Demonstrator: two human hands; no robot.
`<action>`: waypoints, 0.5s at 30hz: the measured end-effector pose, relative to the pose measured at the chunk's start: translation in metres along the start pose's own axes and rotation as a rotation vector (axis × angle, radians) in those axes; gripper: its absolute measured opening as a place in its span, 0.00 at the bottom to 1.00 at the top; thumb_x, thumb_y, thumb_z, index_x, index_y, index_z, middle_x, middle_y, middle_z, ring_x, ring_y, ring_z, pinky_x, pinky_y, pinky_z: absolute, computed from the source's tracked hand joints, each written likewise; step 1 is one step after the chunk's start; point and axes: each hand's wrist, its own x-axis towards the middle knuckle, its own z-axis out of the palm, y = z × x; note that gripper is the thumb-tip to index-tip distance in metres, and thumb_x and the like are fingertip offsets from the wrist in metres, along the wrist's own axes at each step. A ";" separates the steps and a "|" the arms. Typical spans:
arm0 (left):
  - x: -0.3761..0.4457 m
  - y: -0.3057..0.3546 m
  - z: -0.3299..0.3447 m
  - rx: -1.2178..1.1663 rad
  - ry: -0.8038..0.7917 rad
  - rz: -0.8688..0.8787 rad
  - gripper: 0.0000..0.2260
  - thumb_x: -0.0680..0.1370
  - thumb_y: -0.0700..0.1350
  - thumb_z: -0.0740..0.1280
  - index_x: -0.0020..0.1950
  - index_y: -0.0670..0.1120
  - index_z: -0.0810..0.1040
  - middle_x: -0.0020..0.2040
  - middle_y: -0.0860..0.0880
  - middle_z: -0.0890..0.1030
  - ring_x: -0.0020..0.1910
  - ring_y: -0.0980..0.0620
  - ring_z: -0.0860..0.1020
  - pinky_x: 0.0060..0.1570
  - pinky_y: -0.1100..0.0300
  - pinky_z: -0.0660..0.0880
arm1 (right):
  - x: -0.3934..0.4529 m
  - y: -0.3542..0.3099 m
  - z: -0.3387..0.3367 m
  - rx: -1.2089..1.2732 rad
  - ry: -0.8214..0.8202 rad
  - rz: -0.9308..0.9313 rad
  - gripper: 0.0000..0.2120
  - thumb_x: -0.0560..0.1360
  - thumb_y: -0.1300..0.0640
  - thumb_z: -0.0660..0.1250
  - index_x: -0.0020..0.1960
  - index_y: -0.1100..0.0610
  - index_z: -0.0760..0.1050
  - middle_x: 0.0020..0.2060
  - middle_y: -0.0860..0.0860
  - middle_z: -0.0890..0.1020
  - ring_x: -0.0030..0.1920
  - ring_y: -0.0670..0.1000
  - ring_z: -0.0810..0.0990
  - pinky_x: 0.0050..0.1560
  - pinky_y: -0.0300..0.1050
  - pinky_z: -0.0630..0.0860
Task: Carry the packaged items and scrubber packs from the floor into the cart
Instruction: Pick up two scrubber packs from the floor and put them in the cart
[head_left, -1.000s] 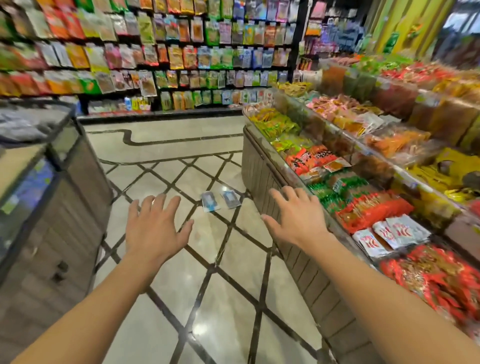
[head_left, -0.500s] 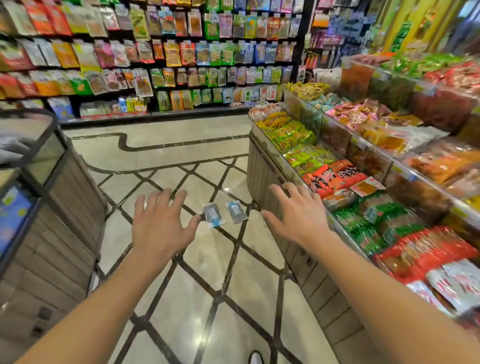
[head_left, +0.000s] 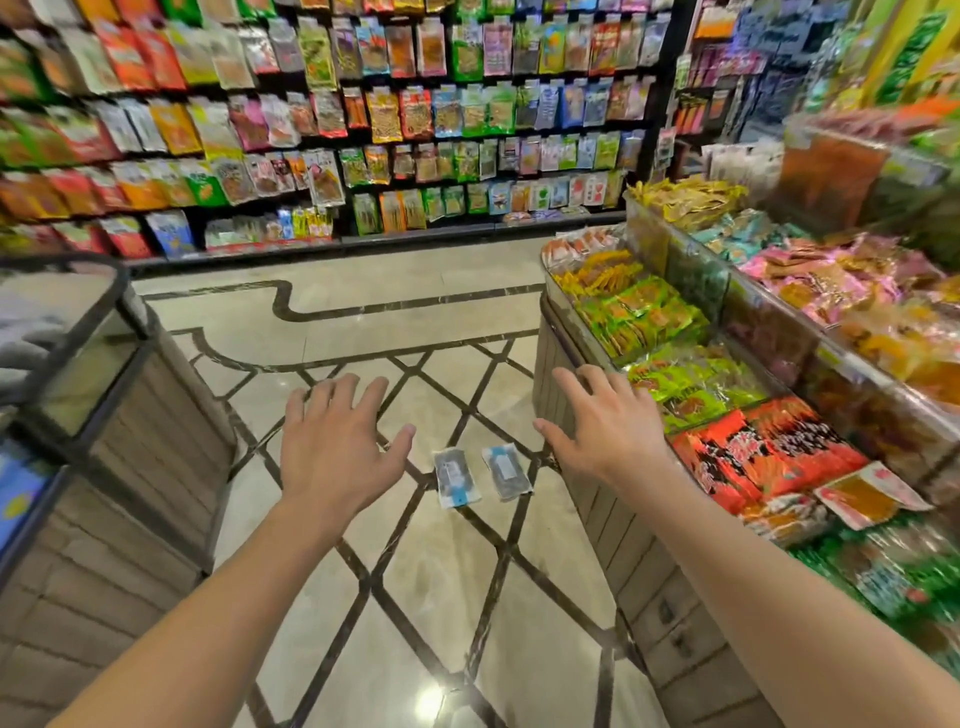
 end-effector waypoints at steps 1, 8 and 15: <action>0.012 0.001 0.005 0.001 -0.006 0.002 0.32 0.76 0.66 0.58 0.72 0.48 0.78 0.67 0.42 0.81 0.69 0.38 0.76 0.71 0.38 0.66 | 0.013 0.001 0.002 -0.003 -0.001 -0.001 0.34 0.81 0.31 0.55 0.81 0.47 0.59 0.74 0.53 0.70 0.73 0.59 0.70 0.67 0.57 0.70; 0.101 0.003 0.046 -0.018 -0.009 0.016 0.32 0.76 0.65 0.57 0.71 0.47 0.79 0.66 0.41 0.81 0.67 0.37 0.77 0.70 0.37 0.68 | 0.109 0.006 0.019 0.005 0.007 -0.006 0.34 0.81 0.31 0.56 0.81 0.47 0.61 0.74 0.53 0.71 0.73 0.59 0.71 0.66 0.57 0.72; 0.206 -0.009 0.105 -0.034 -0.043 0.053 0.32 0.75 0.66 0.57 0.70 0.47 0.80 0.65 0.40 0.82 0.66 0.35 0.77 0.70 0.37 0.68 | 0.219 0.003 0.048 -0.040 -0.014 0.006 0.33 0.81 0.31 0.56 0.80 0.48 0.62 0.73 0.55 0.72 0.71 0.60 0.72 0.63 0.57 0.73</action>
